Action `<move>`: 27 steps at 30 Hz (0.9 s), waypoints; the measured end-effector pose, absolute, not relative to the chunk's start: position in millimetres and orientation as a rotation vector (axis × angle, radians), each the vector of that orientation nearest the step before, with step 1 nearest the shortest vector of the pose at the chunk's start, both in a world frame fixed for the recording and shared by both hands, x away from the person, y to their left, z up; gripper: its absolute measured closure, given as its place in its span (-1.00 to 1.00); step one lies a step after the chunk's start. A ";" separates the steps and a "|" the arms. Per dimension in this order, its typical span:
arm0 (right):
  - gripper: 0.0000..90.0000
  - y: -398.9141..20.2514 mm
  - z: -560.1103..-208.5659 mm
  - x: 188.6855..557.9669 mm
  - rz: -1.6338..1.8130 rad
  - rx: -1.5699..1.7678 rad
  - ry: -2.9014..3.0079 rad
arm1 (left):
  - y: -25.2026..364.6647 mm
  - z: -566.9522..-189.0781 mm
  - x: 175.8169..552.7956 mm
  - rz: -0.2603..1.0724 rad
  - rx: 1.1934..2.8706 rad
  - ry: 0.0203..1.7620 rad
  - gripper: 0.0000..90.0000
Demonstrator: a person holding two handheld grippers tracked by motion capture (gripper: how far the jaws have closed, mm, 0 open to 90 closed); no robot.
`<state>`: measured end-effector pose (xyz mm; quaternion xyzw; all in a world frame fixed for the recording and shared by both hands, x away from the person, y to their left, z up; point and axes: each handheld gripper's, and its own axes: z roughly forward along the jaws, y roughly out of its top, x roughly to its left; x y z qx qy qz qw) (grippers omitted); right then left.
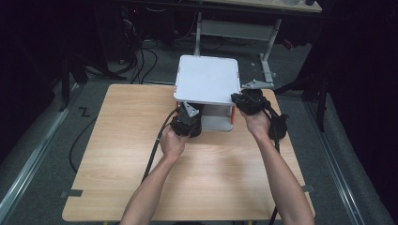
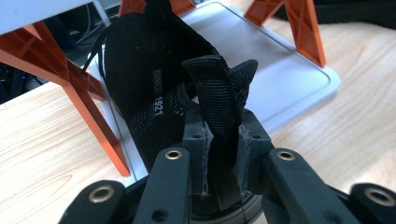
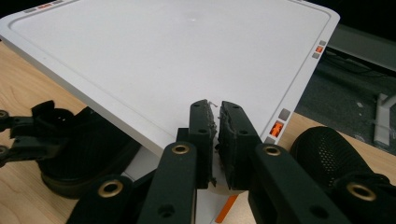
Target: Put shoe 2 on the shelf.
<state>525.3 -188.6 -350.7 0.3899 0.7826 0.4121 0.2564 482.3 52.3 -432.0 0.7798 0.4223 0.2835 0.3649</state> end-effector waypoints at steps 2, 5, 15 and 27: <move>0.86 -188.4 -350.4 525.4 1.114 1.054 2.128 | 52.7 -433.2 484.7 0.725 1.989 1.094 0.71; 0.86 -188.5 -350.5 525.6 1.117 1.054 2.129 | 53.8 -434.2 487.4 0.719 1.973 1.101 0.71; 0.86 -190.2 -349.1 525.0 1.119 1.069 2.143 | 52.5 -436.2 500.0 0.736 1.947 1.133 0.71; 0.86 -189.6 -348.7 524.9 1.110 1.065 2.145 | 55.5 -436.4 508.3 0.706 1.940 1.148 0.68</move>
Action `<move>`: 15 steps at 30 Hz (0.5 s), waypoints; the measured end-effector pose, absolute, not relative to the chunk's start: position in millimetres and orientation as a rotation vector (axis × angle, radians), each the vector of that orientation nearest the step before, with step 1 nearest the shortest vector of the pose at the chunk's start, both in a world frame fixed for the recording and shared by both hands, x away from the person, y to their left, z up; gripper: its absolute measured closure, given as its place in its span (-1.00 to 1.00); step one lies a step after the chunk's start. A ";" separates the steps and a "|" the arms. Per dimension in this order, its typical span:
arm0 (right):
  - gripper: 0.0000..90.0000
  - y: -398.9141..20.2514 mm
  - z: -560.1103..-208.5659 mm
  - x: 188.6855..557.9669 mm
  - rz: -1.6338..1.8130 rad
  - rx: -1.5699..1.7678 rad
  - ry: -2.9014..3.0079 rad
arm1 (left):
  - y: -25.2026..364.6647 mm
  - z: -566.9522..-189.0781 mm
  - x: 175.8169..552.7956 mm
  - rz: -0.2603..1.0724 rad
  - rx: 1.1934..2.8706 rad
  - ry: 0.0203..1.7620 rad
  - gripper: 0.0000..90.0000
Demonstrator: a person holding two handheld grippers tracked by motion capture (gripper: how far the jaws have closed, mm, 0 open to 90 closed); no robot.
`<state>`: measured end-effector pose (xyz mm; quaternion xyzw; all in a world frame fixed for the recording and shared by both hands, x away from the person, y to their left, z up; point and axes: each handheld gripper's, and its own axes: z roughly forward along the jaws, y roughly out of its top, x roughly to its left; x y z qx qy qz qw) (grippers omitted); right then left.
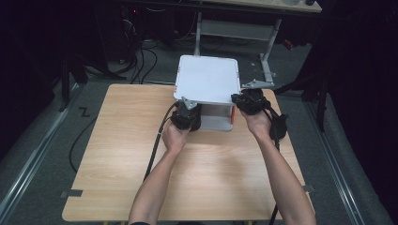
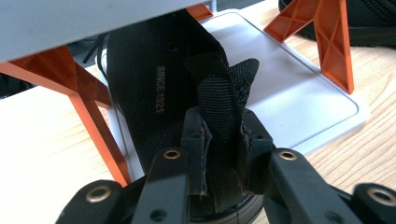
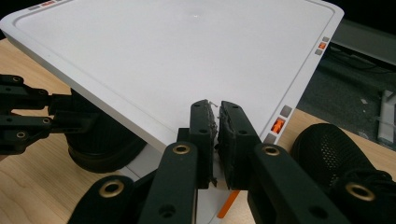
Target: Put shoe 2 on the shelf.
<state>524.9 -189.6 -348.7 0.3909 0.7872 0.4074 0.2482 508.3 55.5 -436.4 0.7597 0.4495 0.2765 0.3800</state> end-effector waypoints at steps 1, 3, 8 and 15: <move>0.86 -189.8 -348.7 524.9 1.111 1.065 2.146 | 55.7 -436.3 508.5 0.703 1.938 1.149 0.68; 0.86 -189.8 -348.6 525.0 1.112 1.066 2.147 | 56.3 -435.7 508.1 0.695 1.938 1.150 0.67; 0.85 -189.9 -348.4 525.0 1.111 1.066 2.148 | 58.5 -431.8 504.8 0.677 1.948 1.160 0.47; 0.84 -189.7 -349.3 525.3 1.115 1.057 2.142 | 74.7 -427.9 490.5 0.654 1.896 1.176 0.00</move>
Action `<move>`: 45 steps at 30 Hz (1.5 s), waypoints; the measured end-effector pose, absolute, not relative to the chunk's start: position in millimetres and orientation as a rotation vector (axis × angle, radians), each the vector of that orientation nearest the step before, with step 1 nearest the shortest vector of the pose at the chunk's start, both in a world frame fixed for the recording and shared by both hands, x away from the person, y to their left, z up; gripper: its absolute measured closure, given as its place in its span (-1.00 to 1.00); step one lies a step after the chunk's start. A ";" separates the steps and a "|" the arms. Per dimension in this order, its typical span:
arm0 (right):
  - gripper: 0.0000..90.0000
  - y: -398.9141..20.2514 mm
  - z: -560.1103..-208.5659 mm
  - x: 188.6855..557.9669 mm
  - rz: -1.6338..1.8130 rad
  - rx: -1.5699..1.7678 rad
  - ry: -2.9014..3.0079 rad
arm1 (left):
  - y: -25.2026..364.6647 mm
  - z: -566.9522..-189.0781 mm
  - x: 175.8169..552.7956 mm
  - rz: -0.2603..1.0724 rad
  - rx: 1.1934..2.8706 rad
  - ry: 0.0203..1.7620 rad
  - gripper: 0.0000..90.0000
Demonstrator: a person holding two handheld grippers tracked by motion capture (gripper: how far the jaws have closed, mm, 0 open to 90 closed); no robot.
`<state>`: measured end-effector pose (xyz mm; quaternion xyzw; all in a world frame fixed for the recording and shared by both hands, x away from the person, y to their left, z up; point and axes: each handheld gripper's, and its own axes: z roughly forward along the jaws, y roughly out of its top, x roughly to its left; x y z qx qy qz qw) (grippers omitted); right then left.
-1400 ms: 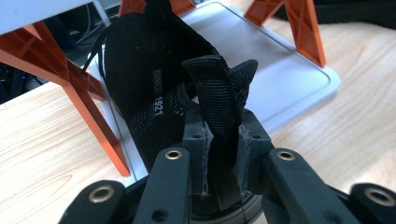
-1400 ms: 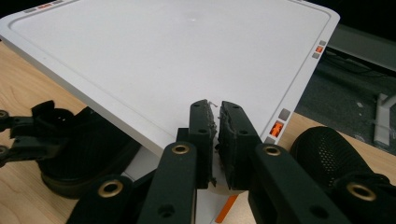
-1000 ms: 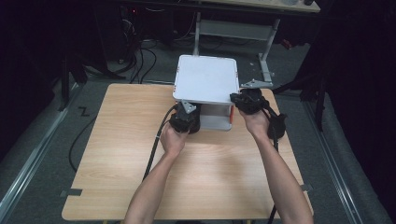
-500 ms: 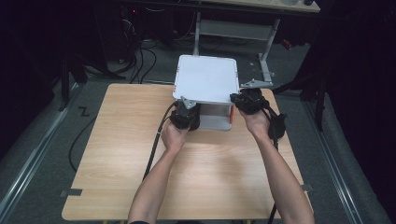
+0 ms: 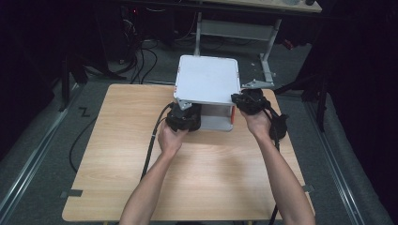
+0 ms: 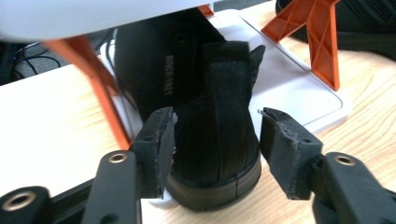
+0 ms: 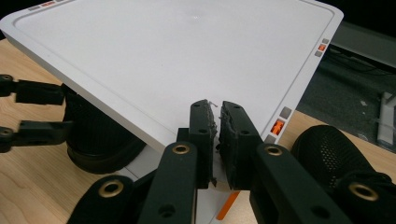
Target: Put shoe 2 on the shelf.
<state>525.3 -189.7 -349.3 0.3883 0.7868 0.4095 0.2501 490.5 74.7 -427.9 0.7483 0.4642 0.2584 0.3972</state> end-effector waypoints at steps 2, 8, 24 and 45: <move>0.84 -190.1 -349.4 525.8 1.121 1.058 2.142 | 81.3 -426.5 485.0 0.649 1.877 1.181 -0.03; 0.81 -190.1 -349.7 525.4 1.118 1.059 2.135 | 102.5 -424.3 464.5 0.619 1.836 1.174 -0.07; 0.56 -195.0 -349.7 527.0 1.151 1.115 2.119 | 140.3 -444.3 418.8 0.567 1.829 1.208 -0.09; 0.28 -243.5 -345.9 481.0 1.225 1.052 2.075 | 159.4 -480.4 394.9 0.498 1.829 1.306 -0.11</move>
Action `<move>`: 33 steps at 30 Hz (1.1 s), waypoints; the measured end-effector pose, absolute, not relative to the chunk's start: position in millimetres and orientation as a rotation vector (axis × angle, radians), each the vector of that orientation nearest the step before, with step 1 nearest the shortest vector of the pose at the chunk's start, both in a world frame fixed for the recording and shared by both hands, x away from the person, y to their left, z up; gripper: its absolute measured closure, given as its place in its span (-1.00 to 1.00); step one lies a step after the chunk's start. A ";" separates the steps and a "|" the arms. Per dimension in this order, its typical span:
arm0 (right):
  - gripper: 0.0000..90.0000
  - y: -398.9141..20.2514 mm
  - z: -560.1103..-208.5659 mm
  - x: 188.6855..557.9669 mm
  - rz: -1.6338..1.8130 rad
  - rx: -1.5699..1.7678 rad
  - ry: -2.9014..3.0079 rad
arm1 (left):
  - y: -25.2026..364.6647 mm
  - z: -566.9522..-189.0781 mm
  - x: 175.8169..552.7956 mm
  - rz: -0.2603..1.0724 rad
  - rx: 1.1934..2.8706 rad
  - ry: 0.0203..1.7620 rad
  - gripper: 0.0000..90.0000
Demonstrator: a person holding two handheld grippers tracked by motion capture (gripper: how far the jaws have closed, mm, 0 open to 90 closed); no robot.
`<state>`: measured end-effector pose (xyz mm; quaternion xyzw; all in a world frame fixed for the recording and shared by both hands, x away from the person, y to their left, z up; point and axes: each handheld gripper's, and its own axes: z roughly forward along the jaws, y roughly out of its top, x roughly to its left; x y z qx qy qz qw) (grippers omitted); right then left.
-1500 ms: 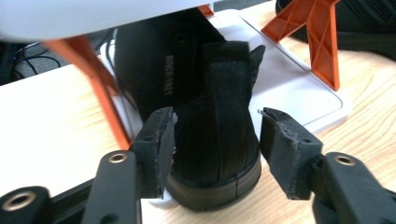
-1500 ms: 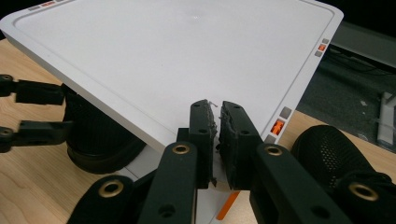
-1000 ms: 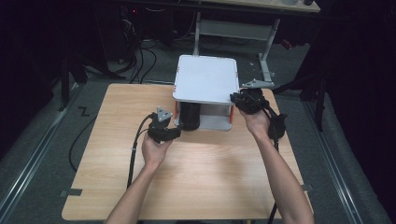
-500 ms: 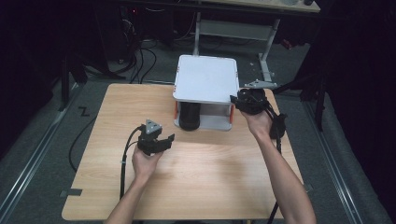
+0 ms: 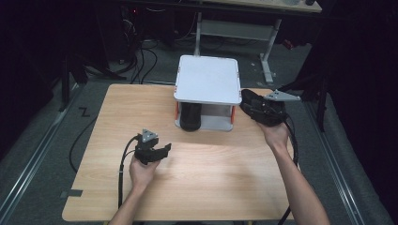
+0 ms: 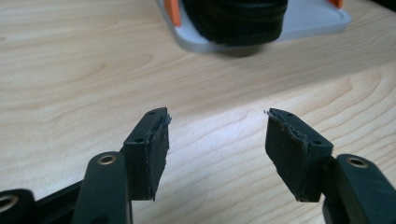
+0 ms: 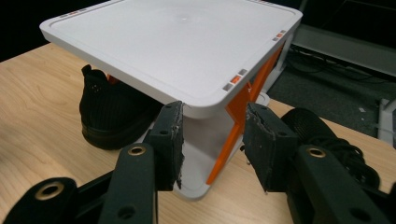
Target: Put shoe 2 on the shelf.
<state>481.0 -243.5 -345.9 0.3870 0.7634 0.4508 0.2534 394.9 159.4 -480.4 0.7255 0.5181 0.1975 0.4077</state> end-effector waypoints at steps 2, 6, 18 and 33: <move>0.28 -250.5 -345.6 475.3 1.225 1.050 2.070 | 162.3 -483.4 393.4 0.500 1.833 1.319 -0.11; 0.28 -267.8 -343.2 466.3 1.220 1.058 2.045 | 166.5 -489.1 390.7 0.530 1.851 1.343 -0.12; 0.33 -313.6 -346.3 463.1 1.108 1.150 1.987 | 172.6 -505.6 388.1 0.588 1.891 1.401 -0.13; 0.29 -342.1 -366.3 497.8 0.904 1.316 1.979 | 168.7 -506.2 389.9 0.626 1.920 1.404 -0.23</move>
